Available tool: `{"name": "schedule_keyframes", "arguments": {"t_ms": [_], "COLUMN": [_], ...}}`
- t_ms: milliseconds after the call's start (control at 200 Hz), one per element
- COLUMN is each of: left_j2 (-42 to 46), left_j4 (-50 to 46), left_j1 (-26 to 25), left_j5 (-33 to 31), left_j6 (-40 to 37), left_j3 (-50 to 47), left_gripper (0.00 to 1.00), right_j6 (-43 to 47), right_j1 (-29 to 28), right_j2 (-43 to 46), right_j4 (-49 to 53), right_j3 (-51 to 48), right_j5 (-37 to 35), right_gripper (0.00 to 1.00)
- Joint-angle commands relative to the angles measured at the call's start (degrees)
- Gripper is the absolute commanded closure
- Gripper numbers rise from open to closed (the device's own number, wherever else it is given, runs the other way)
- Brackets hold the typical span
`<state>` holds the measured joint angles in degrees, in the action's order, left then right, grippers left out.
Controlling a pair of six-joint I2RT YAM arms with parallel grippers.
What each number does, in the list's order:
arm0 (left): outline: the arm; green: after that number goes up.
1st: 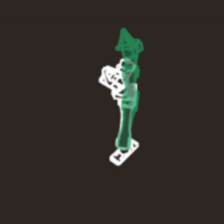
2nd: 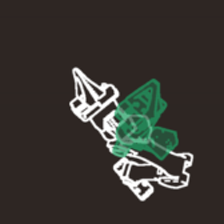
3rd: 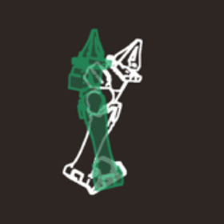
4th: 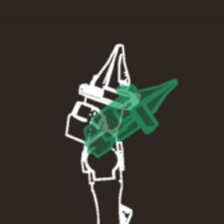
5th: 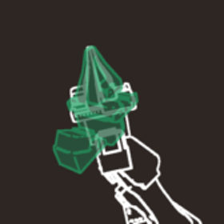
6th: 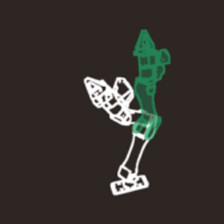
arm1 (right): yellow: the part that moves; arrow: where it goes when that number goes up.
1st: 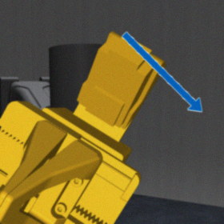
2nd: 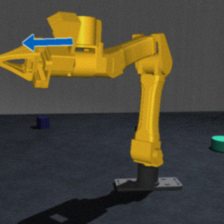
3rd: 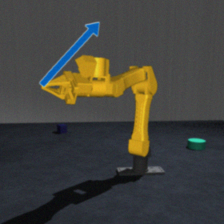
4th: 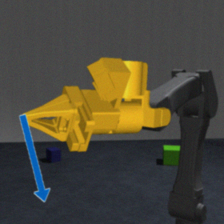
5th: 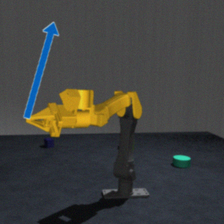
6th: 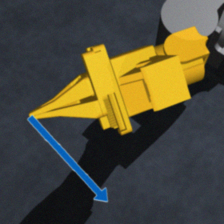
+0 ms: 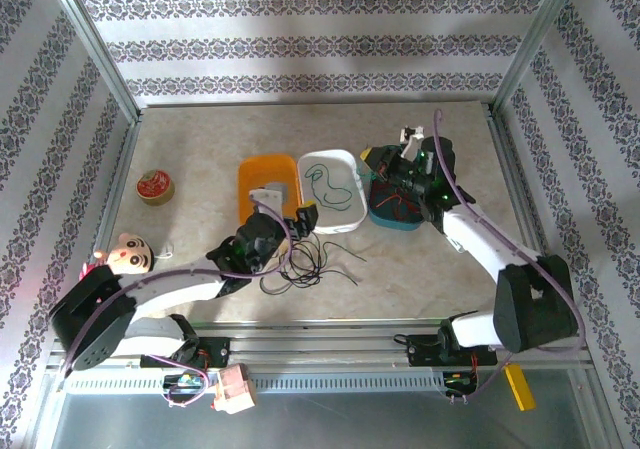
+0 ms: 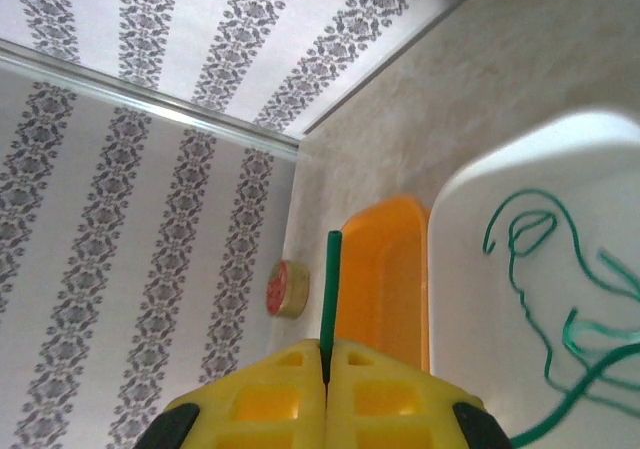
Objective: Untangle the cables
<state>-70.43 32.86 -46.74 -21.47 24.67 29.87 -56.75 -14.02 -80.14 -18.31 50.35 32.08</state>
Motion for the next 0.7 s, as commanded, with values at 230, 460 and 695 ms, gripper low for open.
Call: {"name": "schedule_keyframes", "arguments": {"t_ms": [230,460,695], "left_j2": [15.9,16.5,14.6], "left_j4": [-14.0,-15.4,-16.9], "left_j1": [0.7,0.6,0.6], "left_j5": [-6.7,-6.0,-5.8], "left_j6": [3.8,2.7,2.0], "left_j3": [-8.6,-7.6,-6.2], "left_gripper": [0.14,0.12,0.11], "right_j6": [10.9,16.2,16.8], "right_j1": [-5.5,-13.1,-16.4], "right_j2": [-15.3,-19.9,-19.6], "right_j4": [-8.6,-3.6,2.4], "right_j3": [9.8,5.9,3.0], "right_j5": [-4.3,-7.6,-10.3], "right_gripper": [1.00,1.00,0.96]}}
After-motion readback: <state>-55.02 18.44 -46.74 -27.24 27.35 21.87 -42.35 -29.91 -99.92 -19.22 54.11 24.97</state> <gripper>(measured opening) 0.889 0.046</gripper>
